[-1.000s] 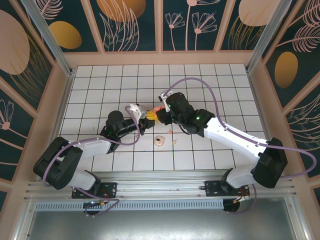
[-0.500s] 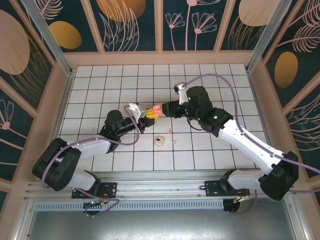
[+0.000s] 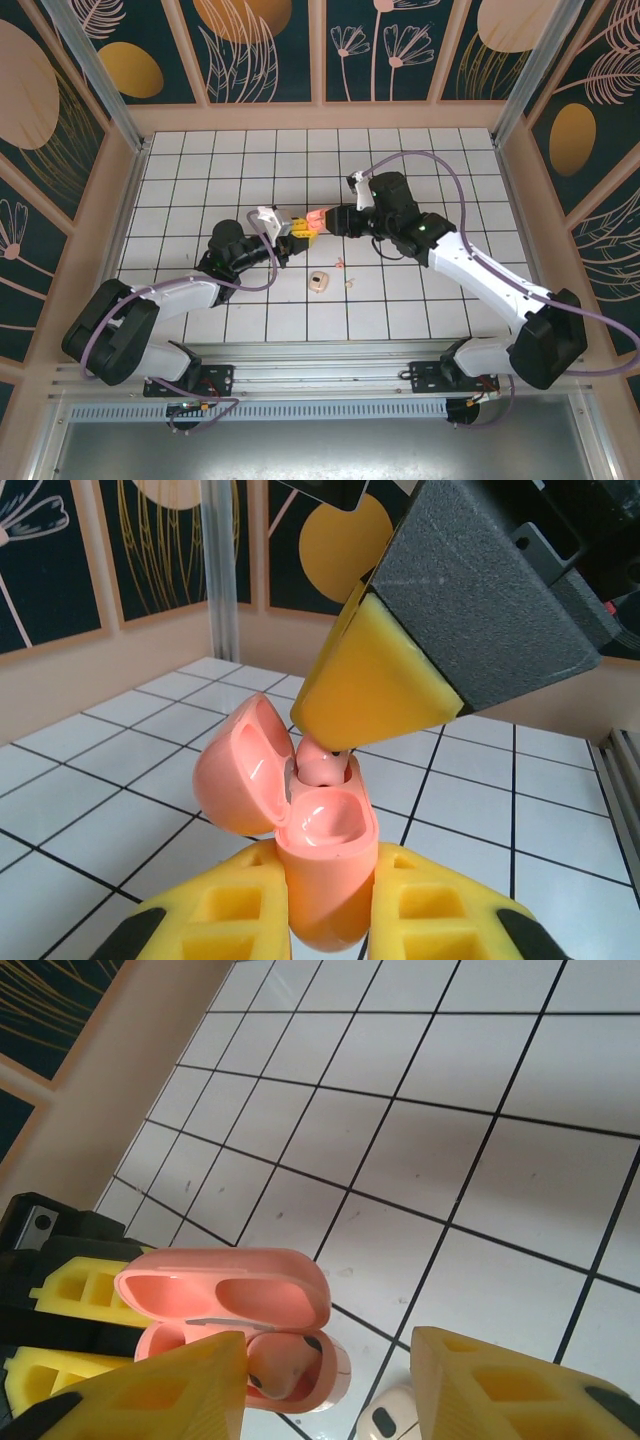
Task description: Insert the wireless bluetooth earbuds into the charging case
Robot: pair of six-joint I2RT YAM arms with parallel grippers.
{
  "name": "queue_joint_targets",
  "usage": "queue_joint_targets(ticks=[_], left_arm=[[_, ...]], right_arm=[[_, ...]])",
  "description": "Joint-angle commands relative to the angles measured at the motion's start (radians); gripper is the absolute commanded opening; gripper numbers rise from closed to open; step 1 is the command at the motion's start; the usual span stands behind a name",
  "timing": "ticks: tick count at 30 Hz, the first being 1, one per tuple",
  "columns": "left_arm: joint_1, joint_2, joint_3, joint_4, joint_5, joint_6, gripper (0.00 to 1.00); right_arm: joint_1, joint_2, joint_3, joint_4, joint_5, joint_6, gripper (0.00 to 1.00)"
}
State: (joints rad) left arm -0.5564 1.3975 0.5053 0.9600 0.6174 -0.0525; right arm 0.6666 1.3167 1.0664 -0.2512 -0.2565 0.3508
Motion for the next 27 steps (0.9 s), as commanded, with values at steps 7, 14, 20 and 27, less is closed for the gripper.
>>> queue_joint_targets(ticks=[7, 14, 20, 27], left_arm=[[0.001, -0.033, 0.018, 0.026, -0.012, 0.029, 0.07], [0.000, -0.043, -0.012, -0.033, -0.124, 0.028, 0.07], [0.000, -0.087, -0.061, -0.066, -0.245, -0.027, 0.07], [0.000, -0.166, -0.114, -0.121, -0.426, -0.070, 0.07]], right_arm=[[-0.013, -0.014, 0.033, -0.036, -0.010, 0.014, 0.47], [-0.047, -0.060, 0.047, -0.093, -0.044, 0.087, 0.49], [-0.080, -0.008, 0.061, -0.282, 0.055, 0.194, 0.47], [-0.081, 0.194, 0.096, -0.328, 0.015, 0.204, 0.42]])
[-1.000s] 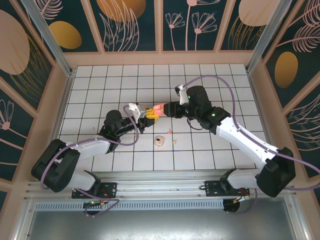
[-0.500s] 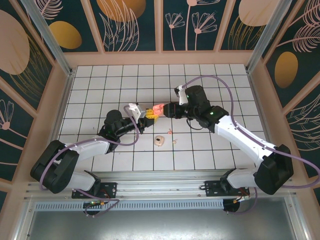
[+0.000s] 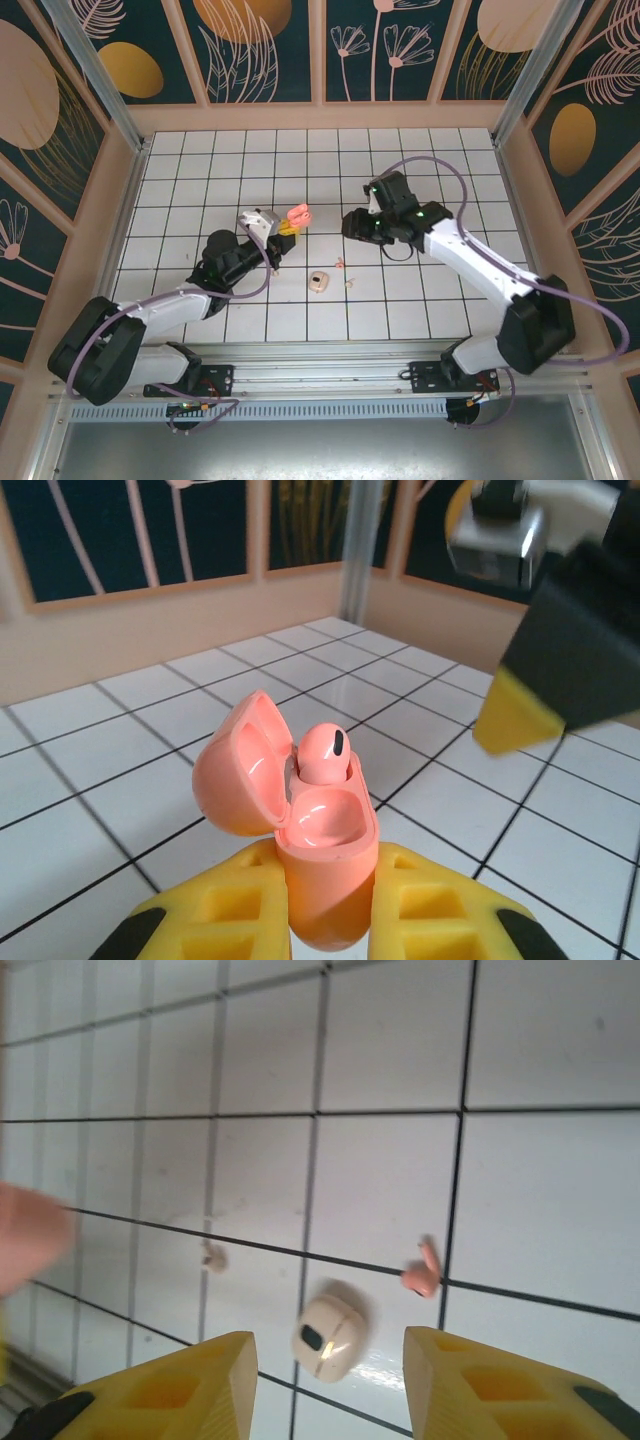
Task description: Insert the wireless bluetooth earbuds into the charging case
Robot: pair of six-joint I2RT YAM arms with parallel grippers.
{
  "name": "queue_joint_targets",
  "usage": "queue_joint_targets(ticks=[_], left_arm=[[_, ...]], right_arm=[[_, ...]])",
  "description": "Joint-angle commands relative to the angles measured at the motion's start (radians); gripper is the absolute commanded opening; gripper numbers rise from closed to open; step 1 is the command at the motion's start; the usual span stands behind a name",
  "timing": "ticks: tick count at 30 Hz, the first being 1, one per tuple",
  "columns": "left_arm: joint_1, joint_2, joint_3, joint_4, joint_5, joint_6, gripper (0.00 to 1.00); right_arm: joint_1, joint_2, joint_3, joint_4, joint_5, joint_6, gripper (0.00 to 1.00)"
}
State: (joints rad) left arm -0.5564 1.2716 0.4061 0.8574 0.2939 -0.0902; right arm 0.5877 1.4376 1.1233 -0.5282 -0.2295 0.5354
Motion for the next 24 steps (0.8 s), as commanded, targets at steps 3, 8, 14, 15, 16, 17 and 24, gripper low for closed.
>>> queue_joint_targets(ticks=[3, 8, 14, 15, 16, 17, 24], left_arm=[[0.000, -0.073, -0.024, -0.052, -0.171, -0.037, 0.07], [0.000, -0.115, -0.045, -0.068, -0.225, -0.005, 0.08], [0.000, -0.125, -0.044, -0.084, -0.222, 0.021, 0.08], [0.001, -0.125, -0.044, -0.082, -0.219, 0.025, 0.08], [0.000, -0.124, -0.043, -0.082, -0.215, 0.028, 0.08], [0.001, -0.123, -0.041, -0.083, -0.212, 0.033, 0.08], [0.000, -0.106, -0.037, -0.068, -0.204, 0.031, 0.08]], right_arm=[[0.001, 0.176, 0.071, -0.026, -0.056, -0.009, 0.40], [0.022, 0.342, 0.155, -0.027, -0.075, -0.069, 0.40], [0.054, 0.500, 0.250, -0.033, -0.109, -0.118, 0.40], [0.057, 0.518, 0.261, -0.035, -0.112, -0.123, 0.40], [0.059, 0.532, 0.266, -0.037, -0.113, -0.129, 0.40], [0.059, 0.546, 0.267, -0.038, -0.113, -0.136, 0.40], [0.055, 0.566, 0.233, -0.076, -0.056, -0.157, 0.40]])
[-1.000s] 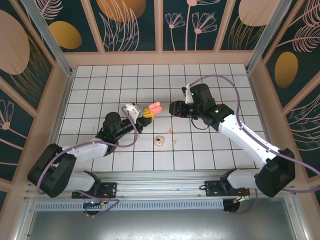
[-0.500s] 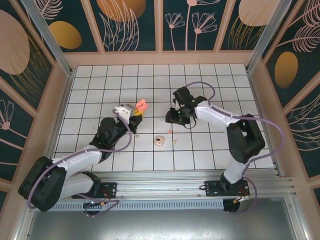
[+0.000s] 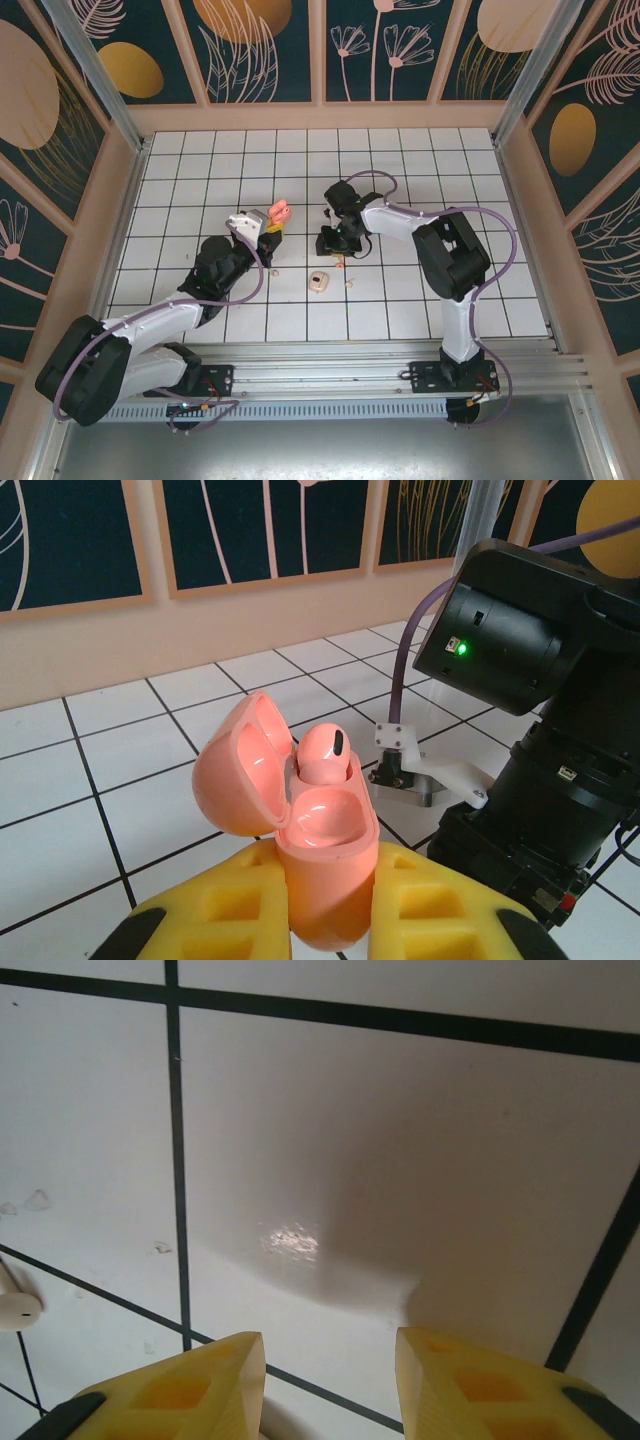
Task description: Insert the wireless bluetooth earbuds into the charging case
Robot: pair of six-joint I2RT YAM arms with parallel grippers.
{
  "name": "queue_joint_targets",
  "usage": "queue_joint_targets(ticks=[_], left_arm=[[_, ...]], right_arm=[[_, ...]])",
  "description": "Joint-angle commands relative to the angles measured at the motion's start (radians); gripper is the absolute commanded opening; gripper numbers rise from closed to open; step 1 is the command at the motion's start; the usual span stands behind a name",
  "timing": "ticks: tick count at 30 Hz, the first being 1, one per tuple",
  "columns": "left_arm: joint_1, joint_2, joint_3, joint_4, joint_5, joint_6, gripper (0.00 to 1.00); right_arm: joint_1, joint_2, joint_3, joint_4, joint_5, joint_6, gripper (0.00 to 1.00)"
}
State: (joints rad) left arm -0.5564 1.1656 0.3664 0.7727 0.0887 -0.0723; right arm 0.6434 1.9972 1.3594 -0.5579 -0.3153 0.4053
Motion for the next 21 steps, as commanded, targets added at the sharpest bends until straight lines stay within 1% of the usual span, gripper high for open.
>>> queue_joint_targets(ticks=[1, 5, 15, 21], left_arm=[[0.000, 0.004, 0.003, 0.017, 0.002, 0.010, 0.08], [0.000, 0.012, 0.006, 0.024, 0.017, 0.009, 0.08], [0.001, 0.017, 0.003, 0.022, 0.021, 0.014, 0.08], [0.000, 0.026, 0.008, 0.025, 0.028, 0.014, 0.08]], right_arm=[[-0.002, 0.005, -0.007, -0.057, 0.043, -0.027, 0.40], [-0.004, -0.018, -0.020, -0.100, 0.087, -0.029, 0.40], [-0.004, -0.081, -0.084, -0.159, 0.075, -0.017, 0.39], [0.001, -0.108, -0.070, -0.209, 0.059, -0.020, 0.40]])
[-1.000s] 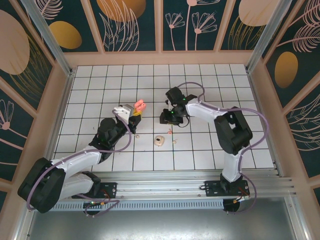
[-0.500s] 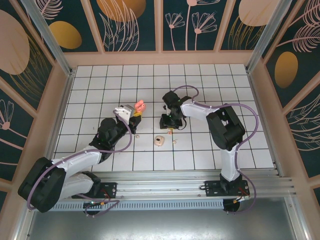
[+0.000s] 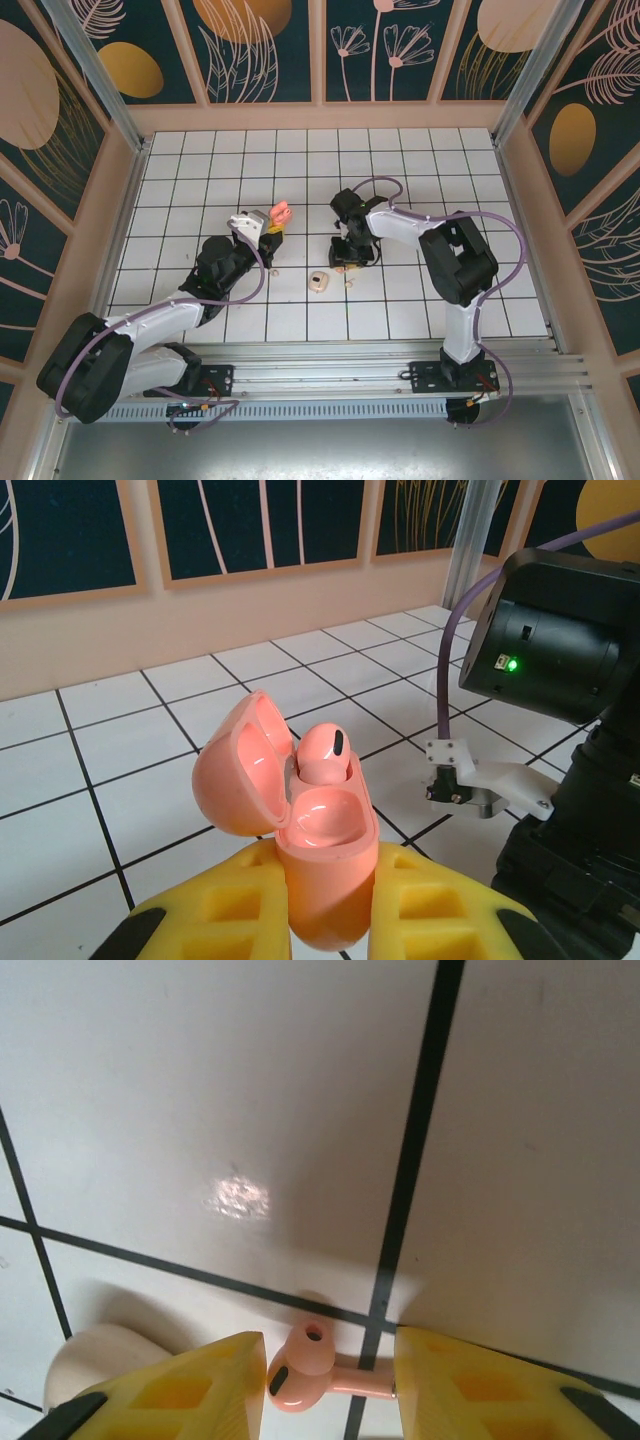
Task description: Insert the wireless bluetooth earbuds into the charging case
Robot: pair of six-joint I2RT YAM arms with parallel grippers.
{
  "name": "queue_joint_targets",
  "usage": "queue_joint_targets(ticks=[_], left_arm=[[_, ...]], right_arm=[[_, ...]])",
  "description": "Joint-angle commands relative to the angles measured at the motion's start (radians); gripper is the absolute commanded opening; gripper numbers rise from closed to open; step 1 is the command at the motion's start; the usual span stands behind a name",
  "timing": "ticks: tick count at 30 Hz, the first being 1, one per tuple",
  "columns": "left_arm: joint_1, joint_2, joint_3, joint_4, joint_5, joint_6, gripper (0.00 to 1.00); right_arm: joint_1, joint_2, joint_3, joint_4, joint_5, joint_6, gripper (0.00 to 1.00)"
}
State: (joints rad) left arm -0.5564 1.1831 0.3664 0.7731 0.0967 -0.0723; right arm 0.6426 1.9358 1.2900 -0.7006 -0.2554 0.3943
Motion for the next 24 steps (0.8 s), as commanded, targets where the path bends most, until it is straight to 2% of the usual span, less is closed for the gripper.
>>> queue_joint_targets(ticks=[1, 7, 16, 24], left_arm=[[0.001, 0.008, 0.009, 0.025, 0.019, 0.014, 0.08], [0.000, 0.006, 0.009, 0.022, 0.019, 0.011, 0.08], [0.000, 0.002, 0.009, 0.018, 0.016, 0.018, 0.08], [0.000, 0.003, 0.008, 0.017, 0.015, 0.020, 0.07]], right_arm=[[0.004, -0.051, 0.006, -0.071, -0.004, -0.010, 0.39], [0.006, -0.044, 0.080, -0.135, 0.092, -0.058, 0.39], [0.015, 0.014, 0.094, -0.099, 0.020, -0.084, 0.48], [0.017, 0.037, 0.086, -0.056, -0.014, -0.090, 0.49]])
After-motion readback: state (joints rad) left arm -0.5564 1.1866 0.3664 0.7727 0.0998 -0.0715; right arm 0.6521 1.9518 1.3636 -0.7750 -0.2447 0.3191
